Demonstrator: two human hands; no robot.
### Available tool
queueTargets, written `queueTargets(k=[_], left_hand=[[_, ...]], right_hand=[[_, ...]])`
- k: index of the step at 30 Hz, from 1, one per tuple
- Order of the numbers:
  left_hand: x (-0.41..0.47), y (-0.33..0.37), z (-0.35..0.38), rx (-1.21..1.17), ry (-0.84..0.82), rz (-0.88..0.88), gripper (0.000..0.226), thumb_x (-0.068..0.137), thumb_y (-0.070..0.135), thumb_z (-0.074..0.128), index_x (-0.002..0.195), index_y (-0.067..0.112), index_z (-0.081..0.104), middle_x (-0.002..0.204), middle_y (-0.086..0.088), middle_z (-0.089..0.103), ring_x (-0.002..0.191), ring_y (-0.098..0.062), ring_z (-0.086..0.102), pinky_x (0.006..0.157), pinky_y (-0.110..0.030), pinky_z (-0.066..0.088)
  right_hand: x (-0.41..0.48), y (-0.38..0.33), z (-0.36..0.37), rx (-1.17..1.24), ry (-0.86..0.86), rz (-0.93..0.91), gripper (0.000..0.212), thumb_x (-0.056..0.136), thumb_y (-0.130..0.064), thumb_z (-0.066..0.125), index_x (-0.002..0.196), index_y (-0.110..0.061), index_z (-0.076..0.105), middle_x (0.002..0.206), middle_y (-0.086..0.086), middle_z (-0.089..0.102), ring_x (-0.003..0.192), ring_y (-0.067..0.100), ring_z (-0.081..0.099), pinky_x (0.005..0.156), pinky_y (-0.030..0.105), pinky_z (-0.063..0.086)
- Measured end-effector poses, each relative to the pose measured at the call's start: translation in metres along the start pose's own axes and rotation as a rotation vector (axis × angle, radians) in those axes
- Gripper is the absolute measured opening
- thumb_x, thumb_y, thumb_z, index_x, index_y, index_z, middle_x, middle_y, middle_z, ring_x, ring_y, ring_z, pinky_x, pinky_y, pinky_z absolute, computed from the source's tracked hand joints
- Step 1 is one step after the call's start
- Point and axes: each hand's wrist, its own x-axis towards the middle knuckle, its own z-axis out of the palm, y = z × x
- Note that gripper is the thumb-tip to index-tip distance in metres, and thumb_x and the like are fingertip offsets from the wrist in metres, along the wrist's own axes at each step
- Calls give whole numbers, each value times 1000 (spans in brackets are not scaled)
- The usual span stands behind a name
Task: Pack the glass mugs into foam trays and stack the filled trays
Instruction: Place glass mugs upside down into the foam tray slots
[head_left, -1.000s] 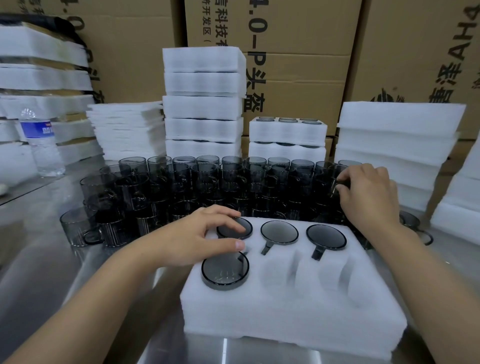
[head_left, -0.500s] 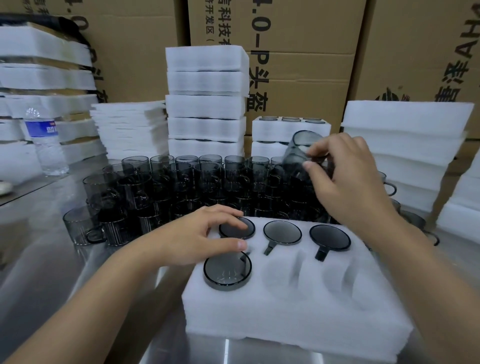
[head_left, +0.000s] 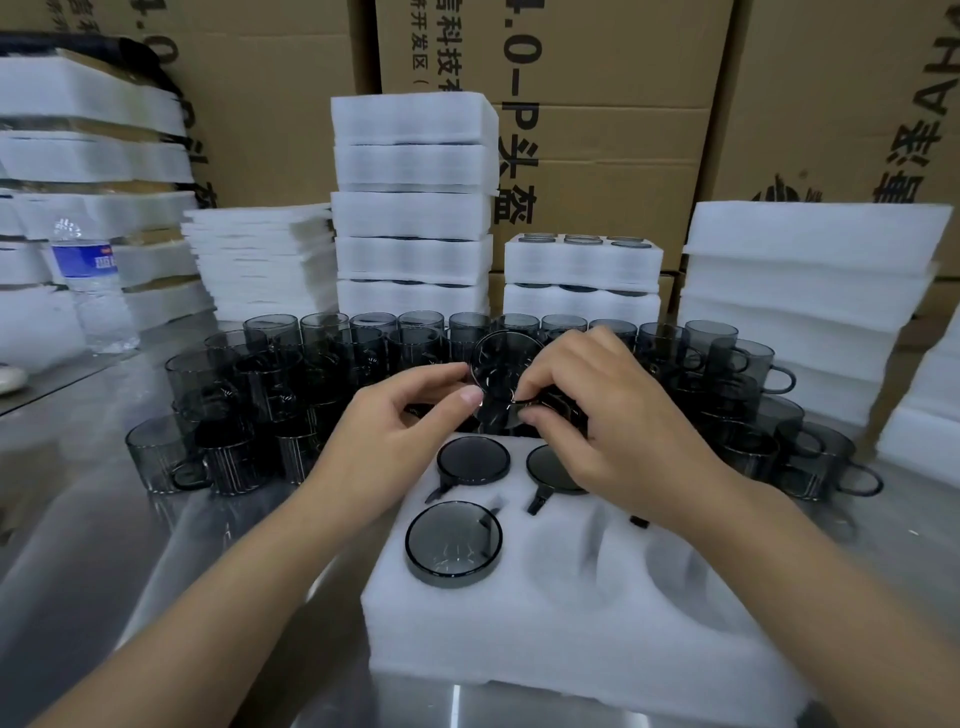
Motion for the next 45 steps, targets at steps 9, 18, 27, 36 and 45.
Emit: queueTargets(k=[9, 18, 27, 36, 45], left_hand=[[-2, 6, 4, -284, 75, -70, 25, 77, 21, 73, 99, 33, 69, 88, 16, 72, 83, -6, 70, 65, -15, 53], [-1, 4, 5, -465, 57, -169, 44, 70, 19, 65, 115, 19, 65, 107, -14, 70, 95, -23, 70, 74, -23, 56], [1, 3, 2, -400, -49, -115, 58, 68, 17, 62, 126, 24, 60, 119, -22, 56, 100, -18, 67, 74, -21, 55], [-2, -2, 7, -350, -52, -171, 57, 63, 13, 73, 117, 16, 57, 85, 8, 69, 84, -9, 70, 73, -20, 56], [1, -7, 8, -270, -150, -168, 70, 58, 25, 84, 121, 29, 53, 98, 1, 72, 91, -14, 70, 75, -20, 53]], right_hand=[[0, -2, 0, -116, 72, -113, 3, 81, -8, 70, 84, -9, 70, 92, 5, 59, 80, 23, 50, 65, 35, 45], [-1, -3, 0, 2, 77, -27, 41, 80, -17, 68, 120, -16, 59, 117, -2, 51, 98, 6, 49, 77, 26, 47], [-3, 5, 2, 74, 43, 144, 39, 80, -23, 73, 113, -24, 52, 82, -14, 47, 81, 5, 44, 69, 19, 40], [-3, 6, -1, 115, 107, 198, 26, 82, -17, 71, 100, -28, 57, 86, -18, 61, 89, 2, 57, 85, 26, 46], [-1, 3, -1, 79, -30, 113, 47, 80, -15, 72, 125, -20, 58, 112, -15, 58, 110, 4, 47, 97, 17, 35]])
